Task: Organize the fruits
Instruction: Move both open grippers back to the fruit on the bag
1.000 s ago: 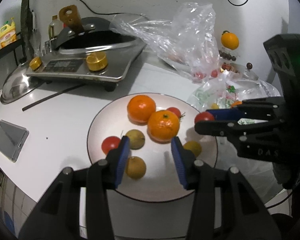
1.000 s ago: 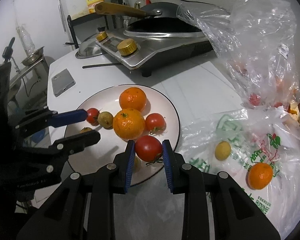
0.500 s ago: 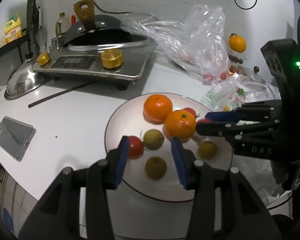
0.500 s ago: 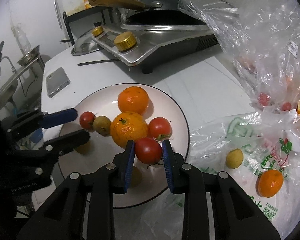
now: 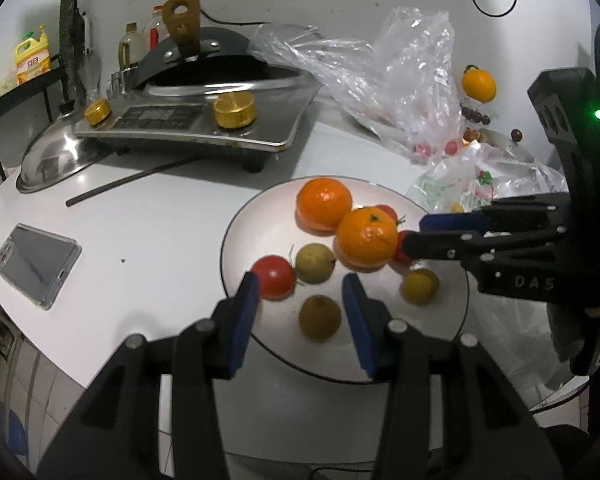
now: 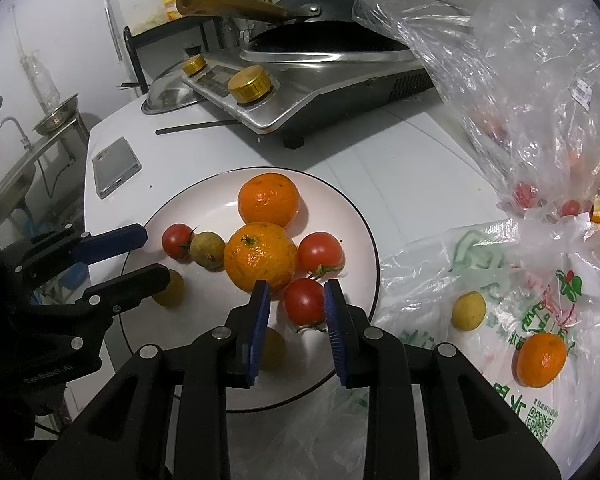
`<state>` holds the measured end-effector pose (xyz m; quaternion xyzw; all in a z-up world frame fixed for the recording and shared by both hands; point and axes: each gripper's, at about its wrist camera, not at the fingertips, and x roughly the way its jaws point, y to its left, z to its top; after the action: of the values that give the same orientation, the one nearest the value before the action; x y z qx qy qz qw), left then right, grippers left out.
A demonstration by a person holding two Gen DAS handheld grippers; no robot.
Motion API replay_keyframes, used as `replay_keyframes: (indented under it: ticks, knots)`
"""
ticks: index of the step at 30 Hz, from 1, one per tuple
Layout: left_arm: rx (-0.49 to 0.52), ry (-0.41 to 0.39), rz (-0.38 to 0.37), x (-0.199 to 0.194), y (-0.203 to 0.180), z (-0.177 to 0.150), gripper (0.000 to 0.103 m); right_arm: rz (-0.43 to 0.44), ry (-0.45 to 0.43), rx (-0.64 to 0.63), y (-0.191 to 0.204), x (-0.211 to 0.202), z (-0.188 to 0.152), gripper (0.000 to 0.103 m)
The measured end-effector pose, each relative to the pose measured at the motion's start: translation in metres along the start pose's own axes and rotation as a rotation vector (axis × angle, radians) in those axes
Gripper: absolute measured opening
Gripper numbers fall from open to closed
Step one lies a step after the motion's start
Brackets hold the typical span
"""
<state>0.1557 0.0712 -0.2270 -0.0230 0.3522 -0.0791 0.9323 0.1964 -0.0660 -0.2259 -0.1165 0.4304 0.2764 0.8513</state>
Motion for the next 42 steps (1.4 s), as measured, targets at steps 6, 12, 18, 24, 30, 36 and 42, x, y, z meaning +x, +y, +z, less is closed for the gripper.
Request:
replay_keyframes:
  ticks: [6, 12, 18, 24, 30, 36, 42]
  knots:
    - [0.008, -0.005, 0.001, -0.006, -0.006, -0.002, 0.045, -0.003, -0.017, 0.003, -0.001, -0.012, -0.003, 0.029]
    - [0.024, -0.008, -0.002, -0.013, -0.016, -0.005, 0.045, -0.006, -0.035, 0.008, -0.002, -0.026, -0.009, 0.029]
    - [0.041, -0.013, -0.001, -0.021, -0.030, -0.007, 0.045, -0.004, -0.052, 0.012, -0.003, -0.040, -0.017, 0.029]
    - [0.059, -0.016, 0.000, -0.027, -0.043, -0.009, 0.045, -0.008, -0.069, 0.021, -0.009, -0.054, -0.025, 0.029]
    - [0.088, -0.015, -0.003, -0.032, -0.061, -0.010, 0.045, -0.009, -0.088, 0.039, -0.017, -0.069, -0.036, 0.029]
    - [0.118, -0.017, -0.002, -0.036, -0.079, -0.008, 0.045, -0.004, -0.109, 0.064, -0.028, -0.082, -0.047, 0.030]
    - [0.146, -0.013, -0.006, -0.034, -0.099, -0.007, 0.045, -0.004, -0.123, 0.081, -0.040, -0.091, -0.056, 0.030]
